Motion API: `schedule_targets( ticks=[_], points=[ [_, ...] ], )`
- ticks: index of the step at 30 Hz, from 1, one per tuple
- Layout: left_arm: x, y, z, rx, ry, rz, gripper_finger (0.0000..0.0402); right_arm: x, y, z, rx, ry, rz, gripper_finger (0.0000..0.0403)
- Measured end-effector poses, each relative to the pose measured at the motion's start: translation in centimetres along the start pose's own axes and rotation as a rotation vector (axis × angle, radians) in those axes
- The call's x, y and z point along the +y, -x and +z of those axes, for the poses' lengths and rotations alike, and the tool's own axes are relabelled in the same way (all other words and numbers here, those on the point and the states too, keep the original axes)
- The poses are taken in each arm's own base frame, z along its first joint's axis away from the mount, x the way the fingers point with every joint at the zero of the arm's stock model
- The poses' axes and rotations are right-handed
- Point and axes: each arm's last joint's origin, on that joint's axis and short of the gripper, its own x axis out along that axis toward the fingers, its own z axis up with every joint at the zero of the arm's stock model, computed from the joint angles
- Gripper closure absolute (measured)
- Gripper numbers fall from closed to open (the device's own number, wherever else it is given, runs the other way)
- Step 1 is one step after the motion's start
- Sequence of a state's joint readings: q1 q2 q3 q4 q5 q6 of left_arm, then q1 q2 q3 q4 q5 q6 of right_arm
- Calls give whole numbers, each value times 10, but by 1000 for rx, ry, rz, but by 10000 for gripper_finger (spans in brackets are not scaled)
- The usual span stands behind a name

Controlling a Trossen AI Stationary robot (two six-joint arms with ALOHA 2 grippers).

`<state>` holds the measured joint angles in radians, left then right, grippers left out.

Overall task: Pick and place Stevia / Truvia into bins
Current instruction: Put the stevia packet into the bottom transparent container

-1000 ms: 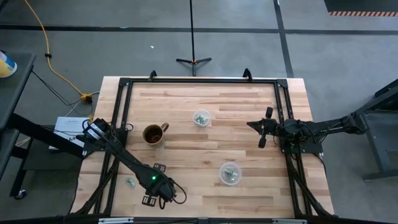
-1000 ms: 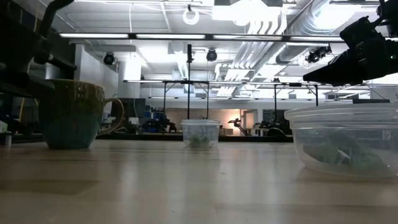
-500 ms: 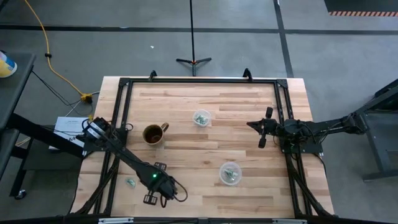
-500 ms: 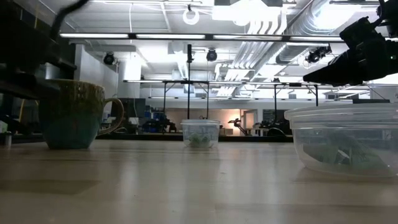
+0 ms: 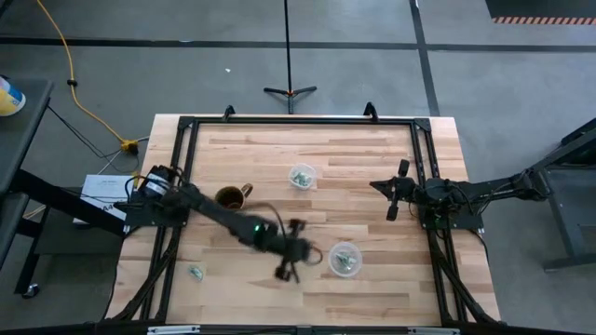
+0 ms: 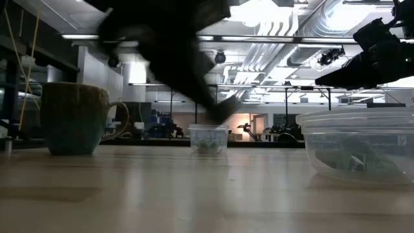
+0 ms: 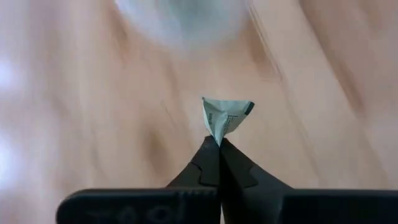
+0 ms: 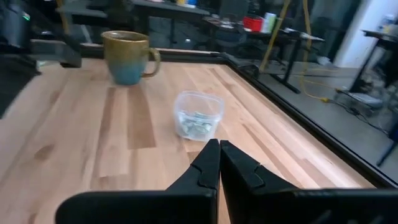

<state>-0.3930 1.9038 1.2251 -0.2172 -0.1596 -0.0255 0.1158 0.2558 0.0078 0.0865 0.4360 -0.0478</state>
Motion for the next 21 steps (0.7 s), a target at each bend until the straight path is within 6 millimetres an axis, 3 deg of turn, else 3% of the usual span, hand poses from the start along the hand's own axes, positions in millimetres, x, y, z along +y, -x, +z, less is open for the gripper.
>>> schedule_targets(
  ticks=[4,9,21],
  points=[
    [33,-1,27,-278,-4,-15,378,-1,0,0,1,-29,-50,402],
    [67,-4,40,-484,39,-159,379,-2,0,0,1,-30,-55,399],
    [63,-48,47,-546,17,-191,376,-2,0,0,2,-22,-70,397]
  ],
)
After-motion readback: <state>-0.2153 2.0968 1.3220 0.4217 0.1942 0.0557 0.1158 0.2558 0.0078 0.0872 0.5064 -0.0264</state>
